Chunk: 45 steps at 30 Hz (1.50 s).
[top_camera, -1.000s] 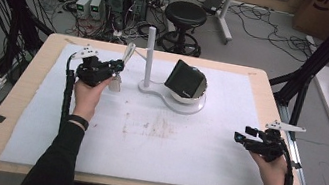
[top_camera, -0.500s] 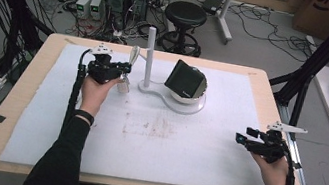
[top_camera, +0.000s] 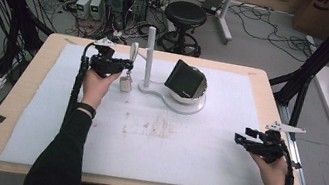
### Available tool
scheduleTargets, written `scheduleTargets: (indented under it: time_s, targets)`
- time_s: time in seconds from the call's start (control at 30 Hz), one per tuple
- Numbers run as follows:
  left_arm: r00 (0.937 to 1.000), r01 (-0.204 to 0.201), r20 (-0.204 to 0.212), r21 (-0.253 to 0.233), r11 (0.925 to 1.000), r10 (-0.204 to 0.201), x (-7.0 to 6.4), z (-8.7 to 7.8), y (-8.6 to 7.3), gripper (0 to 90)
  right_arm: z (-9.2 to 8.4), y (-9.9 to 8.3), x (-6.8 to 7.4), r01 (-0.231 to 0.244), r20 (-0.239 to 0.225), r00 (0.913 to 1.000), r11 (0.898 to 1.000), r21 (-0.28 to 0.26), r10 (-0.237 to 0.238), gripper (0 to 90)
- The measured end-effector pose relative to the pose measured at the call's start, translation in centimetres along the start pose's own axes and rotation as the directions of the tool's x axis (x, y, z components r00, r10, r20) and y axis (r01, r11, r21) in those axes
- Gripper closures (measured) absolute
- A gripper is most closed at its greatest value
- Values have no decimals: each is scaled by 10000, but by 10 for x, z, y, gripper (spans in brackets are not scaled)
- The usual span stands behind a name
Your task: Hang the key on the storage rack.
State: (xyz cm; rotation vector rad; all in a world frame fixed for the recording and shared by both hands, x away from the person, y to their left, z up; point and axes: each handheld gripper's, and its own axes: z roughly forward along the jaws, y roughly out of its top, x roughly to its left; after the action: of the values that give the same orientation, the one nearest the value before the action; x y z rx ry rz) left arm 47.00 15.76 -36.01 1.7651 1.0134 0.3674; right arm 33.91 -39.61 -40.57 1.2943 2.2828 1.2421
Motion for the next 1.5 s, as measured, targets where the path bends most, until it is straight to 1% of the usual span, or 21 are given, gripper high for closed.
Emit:
scheduleTargets:
  time_s: [0.07,0.33,0.4,0.63,0.67,0.7,0.73,0.77,0.83,0.87,0.9,0.93,1.0,1.1,1.17,1.2,1.23,1.33,1.4,1.47,1.5]
  targets:
    - [10000,-21,21,124,9999,21,0,1,1,812,0,0,-1,-2,23,10000,10000,-35,3,349]
    - [10000,20,94,192,9998,-22,0,2,2,812,0,0,0,-10,-7,10000,10000,7,10,349]
    - [9999,34,137,248,9997,-37,1,-1,2,813,0,0,0,-11,-6,10000,10000,17,11,349]
    - [10000,43,45,392,9992,-45,6,-9,5,815,0,-1,0,31,18,10000,10000,26,-31,348]
    - [10000,34,49,723,9974,-38,7,-10,8,815,0,-1,0,31,18,10000,10000,25,-31,348]
    - [10000,34,49,723,9974,-38,7,-10,8,815,1,-1,0,18,19,10000,10000,44,-18,348]
    - [9998,-186,-40,943,9954,190,5,-10,11,815,1,-1,0,-1,9,10000,10000,63,1,348]
    - [9992,-377,-66,1056,9937,386,4,-10,14,815,1,-1,0,-1,9,10000,10000,63,1,348]
    - [9993,-376,126,1252,9914,363,3,-9,19,815,2,-1,0,39,3,10000,10000,91,-39,348]
    - [9991,-415,177,1520,9875,392,4,-8,23,815,2,-1,0,39,5,10000,9999,102,-39,348]
    - [9991,-398,178,1682,9849,374,4,-8,24,815,2,-1,0,37,5,10000,9999,103,-37,348]
    - [9993,-367,137,1750,9839,348,5,-7,25,815,2,-1,0,33,1,10000,9999,111,-33,348]
    - [9994,-304,191,1917,9810,272,8,-7,27,815,1,-1,0,52,0,10000,9999,103,-52,348]
    - [9993,-321,257,2087,9775,273,11,-7,29,815,1,-2,-1,-18,17,10000,9999,101,18,348]
    - [9990,-384,324,2260,9734,319,11,-6,32,815,0,-3,-2,-39,32,10000,9999,115,39,348]
    - [9990,-384,324,2260,9734,319,11,-6,32,815,0,-3,-2,-41,23,10000,9999,131,40,348]
    - [9988,-406,350,2417,9695,331,11,-4,35,815,0,-3,-2,-57,22,10000,9999,143,56,348]
    - [9988,-358,428,2512,9673,258,13,-3,38,815,0,-3,-2,-48,15,10000,9999,139,47,347]
    - [9982,-343,562,2799,9594,193,15,-1,42,815,0,-4,-2,-37,13,10000,9999,138,37,347]
    - [9978,-416,618,3016,9525,240,15,-1,45,815,0,-4,-3,-32,23,10000,9999,133,32,347]
    - [9978,-416,618,3016,9525,240,15,-1,45,815,0,-4,-3,-32,23,10000,9999,133,32,347]
